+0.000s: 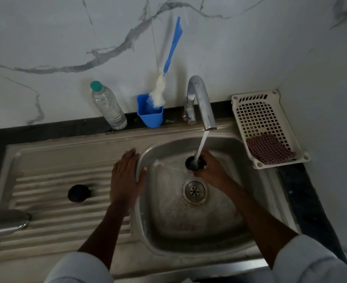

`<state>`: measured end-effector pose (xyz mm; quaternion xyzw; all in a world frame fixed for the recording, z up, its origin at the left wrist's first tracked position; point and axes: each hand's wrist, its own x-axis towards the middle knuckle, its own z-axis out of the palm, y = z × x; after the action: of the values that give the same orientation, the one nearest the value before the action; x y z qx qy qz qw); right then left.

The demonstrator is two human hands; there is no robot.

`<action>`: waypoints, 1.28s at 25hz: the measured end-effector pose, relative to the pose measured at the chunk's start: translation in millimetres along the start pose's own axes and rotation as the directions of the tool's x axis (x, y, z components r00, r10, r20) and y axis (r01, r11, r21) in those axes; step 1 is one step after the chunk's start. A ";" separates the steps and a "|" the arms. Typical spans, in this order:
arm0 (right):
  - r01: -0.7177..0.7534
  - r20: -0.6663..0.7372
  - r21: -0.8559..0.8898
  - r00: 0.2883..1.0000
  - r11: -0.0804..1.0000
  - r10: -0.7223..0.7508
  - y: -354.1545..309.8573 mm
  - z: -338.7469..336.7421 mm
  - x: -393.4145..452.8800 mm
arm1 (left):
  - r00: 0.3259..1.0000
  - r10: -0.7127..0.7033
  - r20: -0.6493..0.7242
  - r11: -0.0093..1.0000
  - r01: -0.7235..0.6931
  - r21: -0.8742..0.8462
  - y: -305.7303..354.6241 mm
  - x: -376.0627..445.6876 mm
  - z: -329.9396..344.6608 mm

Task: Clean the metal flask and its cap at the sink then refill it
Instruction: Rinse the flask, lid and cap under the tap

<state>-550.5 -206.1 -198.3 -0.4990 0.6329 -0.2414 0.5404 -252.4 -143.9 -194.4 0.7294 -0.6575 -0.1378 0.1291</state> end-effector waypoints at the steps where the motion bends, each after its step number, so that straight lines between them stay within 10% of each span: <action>1: -0.072 0.001 0.138 0.997 0.988 0.072 -4.8 -1.0 0.5 | 1.000 -0.005 0.001 1.000 0.005 -0.003 -0.1 -0.6 0.3; 4: -0.450 0.152 0.650 0.867 0.612 0.475 -16.0 -7.7 7.2 | 1.000 -0.003 -0.020 1.000 0.003 -0.022 0.7 -0.5 0.4; 7: -0.567 0.411 0.784 0.778 0.252 0.475 -29.1 -6.4 8.4 | 1.000 -0.003 -0.030 1.000 0.002 -0.031 0.8 -2.1 0.9; 12: -0.438 0.198 0.666 0.884 0.604 0.423 -36.3 6.6 -3.1 | 0.998 0.014 -0.060 0.999 -0.017 -0.045 0.7 -2.3 1.8; 23: -0.492 0.478 0.870 0.832 -0.022 0.281 -1.5 27.4 5.8 | 0.998 -0.003 -0.056 0.999 0.000 -0.049 -2.3 -1.0 3.7; 29: -0.521 0.518 0.850 0.800 -0.078 0.304 7.0 35.6 11.0 | 0.998 0.000 -0.059 0.999 -0.003 -0.049 -1.9 -1.7 2.9; 32: -0.560 0.481 0.821 0.781 0.106 0.399 5.8 30.7 13.6 | 0.999 -0.013 -0.045 0.999 0.010 -0.048 -0.9 -2.2 2.9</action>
<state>-523.1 -208.8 -218.4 0.1348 0.4517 -0.3395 0.8140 -252.9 -141.6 -197.3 0.7328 -0.6468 -0.1375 0.1605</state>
